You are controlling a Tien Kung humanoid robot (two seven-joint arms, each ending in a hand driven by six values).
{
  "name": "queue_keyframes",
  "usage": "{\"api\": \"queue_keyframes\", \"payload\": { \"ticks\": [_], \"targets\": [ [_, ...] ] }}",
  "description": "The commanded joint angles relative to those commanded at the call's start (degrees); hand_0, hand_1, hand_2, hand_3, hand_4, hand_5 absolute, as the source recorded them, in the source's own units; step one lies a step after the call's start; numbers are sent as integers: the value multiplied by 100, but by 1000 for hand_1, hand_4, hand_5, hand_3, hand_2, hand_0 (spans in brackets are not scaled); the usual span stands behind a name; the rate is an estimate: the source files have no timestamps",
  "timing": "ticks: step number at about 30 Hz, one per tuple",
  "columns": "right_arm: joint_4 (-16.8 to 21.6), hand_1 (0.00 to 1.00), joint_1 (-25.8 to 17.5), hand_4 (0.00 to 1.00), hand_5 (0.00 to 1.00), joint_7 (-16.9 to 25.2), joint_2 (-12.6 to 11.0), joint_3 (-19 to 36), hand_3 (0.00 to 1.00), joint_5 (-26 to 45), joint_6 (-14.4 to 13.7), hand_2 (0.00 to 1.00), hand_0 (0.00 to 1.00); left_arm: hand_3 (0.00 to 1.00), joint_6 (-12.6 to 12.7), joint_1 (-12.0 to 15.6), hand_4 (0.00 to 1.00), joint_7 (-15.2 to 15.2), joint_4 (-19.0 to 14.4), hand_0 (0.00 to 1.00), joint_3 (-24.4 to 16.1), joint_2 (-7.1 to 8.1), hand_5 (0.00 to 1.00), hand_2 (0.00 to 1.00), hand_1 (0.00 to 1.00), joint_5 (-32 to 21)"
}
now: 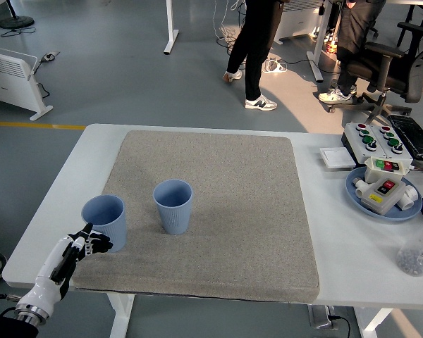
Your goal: Push cup pick cup insert cup
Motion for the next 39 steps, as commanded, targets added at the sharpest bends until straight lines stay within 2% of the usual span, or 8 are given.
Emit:
{"api": "queue_keyframes", "payload": {
  "ticks": [16, 39],
  "targets": [
    [2, 544, 6, 110, 447, 8, 3, -31, 562, 57, -15, 618, 523, 460, -29, -355, 605, -29, 424, 633, 205, 5, 998, 525, 592, -26],
    [11, 544, 9, 111, 445, -10, 17, -36, 562, 52, -23, 617, 523, 464, -7, -1130, 606, -71, 1121, 694, 610, 58, 998, 524, 584, -273]
  ]
}}
